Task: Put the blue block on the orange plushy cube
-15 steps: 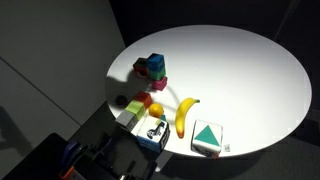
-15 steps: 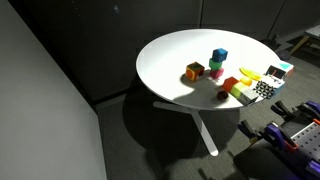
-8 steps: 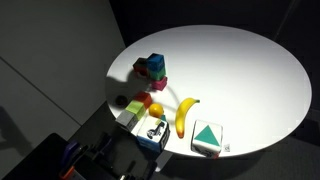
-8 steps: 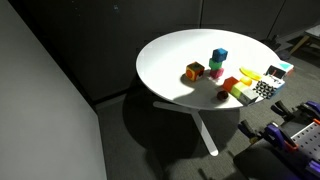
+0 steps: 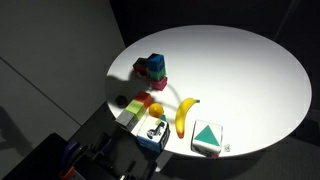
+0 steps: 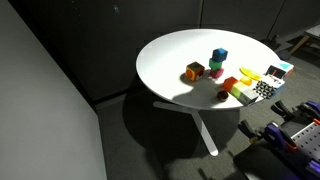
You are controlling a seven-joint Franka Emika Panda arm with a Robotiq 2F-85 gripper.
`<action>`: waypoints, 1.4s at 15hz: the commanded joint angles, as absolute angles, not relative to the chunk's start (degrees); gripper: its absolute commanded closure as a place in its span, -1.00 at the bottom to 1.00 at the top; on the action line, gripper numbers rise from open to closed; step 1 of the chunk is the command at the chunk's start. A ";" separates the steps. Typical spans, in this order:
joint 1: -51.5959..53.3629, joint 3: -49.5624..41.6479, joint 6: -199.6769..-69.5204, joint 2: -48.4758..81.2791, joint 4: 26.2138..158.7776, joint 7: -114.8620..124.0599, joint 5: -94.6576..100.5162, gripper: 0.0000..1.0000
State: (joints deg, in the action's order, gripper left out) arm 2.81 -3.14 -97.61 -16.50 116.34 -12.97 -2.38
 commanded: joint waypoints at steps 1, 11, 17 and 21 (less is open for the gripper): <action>1.87 -2.21 -98.63 -13.95 113.15 -11.29 -0.75 -1.00; 1.44 -2.23 -108.19 -4.63 109.13 -11.90 2.04 -1.00; 0.51 -2.19 -111.53 0.50 107.17 -8.26 1.28 -1.00; 0.58 -1.93 -110.33 3.20 106.22 -4.76 0.95 -1.00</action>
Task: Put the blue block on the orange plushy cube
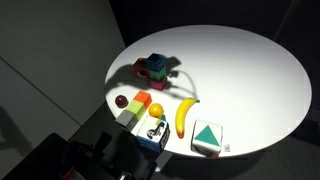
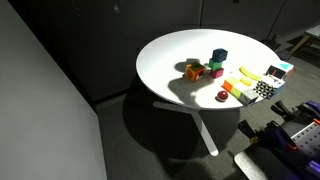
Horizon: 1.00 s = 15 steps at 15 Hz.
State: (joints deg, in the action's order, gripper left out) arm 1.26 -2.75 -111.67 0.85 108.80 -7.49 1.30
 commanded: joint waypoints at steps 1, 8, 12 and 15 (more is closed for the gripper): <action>0.62 -1.85 -110.04 3.73 106.09 -4.39 0.69 -1.00; 0.62 -1.32 -111.04 4.91 107.81 -4.65 1.17 -1.00; 0.63 -1.26 -111.05 5.01 107.86 -4.65 1.18 -1.00; 0.63 -1.26 -111.05 5.01 107.86 -4.65 1.18 -1.00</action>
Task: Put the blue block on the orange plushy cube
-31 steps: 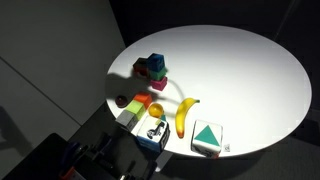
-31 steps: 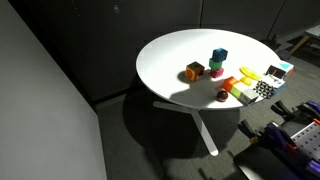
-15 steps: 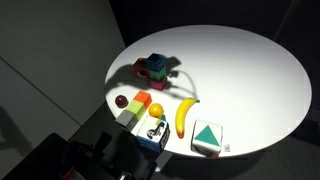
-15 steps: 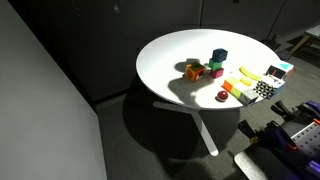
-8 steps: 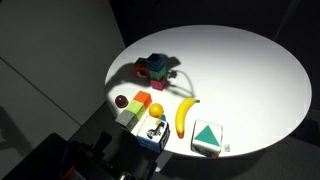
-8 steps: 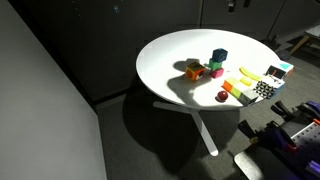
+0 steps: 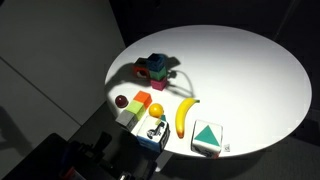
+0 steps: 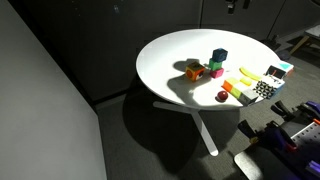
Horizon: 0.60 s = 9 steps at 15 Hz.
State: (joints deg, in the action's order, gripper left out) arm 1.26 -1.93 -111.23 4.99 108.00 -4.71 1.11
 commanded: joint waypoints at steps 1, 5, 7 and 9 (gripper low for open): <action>0.63 -1.26 -111.05 5.01 107.86 -4.65 1.18 -1.00; 0.63 -1.26 -111.05 5.01 107.86 -4.65 1.18 -1.00; 0.54 -1.24 -111.33 6.02 107.13 -5.12 0.66 -1.00; 0.48 -1.23 -111.02 7.36 106.28 -4.93 0.35 -1.00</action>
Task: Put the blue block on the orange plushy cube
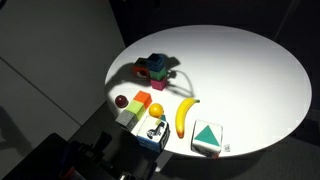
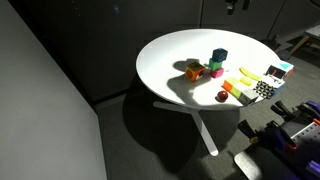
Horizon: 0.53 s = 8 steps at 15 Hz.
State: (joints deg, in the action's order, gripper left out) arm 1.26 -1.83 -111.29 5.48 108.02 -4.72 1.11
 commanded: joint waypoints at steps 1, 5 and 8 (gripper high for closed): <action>0.49 -1.24 -110.94 8.19 105.89 -4.57 0.44 -1.00; 0.49 -1.19 -111.75 11.34 104.90 -4.21 0.50 -1.00; 0.76 -0.92 -114.07 13.55 104.55 -3.72 0.60 -1.00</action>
State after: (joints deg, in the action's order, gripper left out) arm 1.26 -1.75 -112.91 11.01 106.85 -4.71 1.11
